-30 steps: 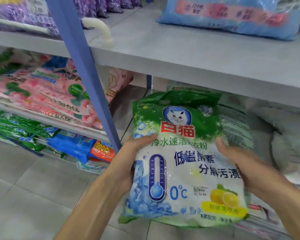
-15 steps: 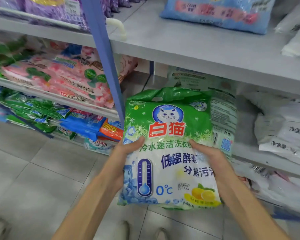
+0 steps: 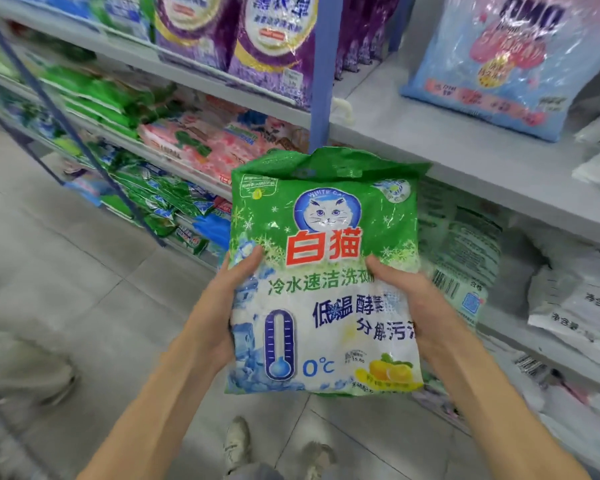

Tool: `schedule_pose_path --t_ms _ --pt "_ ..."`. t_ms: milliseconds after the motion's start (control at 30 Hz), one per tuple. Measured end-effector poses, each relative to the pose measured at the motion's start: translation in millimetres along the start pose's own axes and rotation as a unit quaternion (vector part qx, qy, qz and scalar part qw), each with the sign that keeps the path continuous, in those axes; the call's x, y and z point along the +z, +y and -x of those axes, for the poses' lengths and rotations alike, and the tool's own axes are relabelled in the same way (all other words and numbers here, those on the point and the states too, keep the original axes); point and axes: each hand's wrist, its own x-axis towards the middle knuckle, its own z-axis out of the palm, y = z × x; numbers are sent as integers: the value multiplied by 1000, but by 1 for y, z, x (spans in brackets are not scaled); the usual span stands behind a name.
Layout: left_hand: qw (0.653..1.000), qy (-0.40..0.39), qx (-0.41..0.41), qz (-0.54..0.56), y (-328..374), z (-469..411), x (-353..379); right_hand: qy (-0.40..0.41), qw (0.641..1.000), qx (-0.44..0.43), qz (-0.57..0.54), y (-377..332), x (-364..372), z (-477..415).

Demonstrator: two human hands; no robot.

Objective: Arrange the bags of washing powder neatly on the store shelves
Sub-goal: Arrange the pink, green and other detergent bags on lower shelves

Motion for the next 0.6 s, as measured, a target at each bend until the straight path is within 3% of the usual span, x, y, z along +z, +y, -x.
schedule_pose_path --t_ms 100,367,600 --pt "999 9 36 23 23 18 -23 17 1000 17 17 -8 34 -15" --pt "986 90 137 9 100 31 -117 -100 994 -26 24 -30 162 -76" --pt "982 126 139 3 194 1 -213 -145 987 -58 34 -39 285 -142"
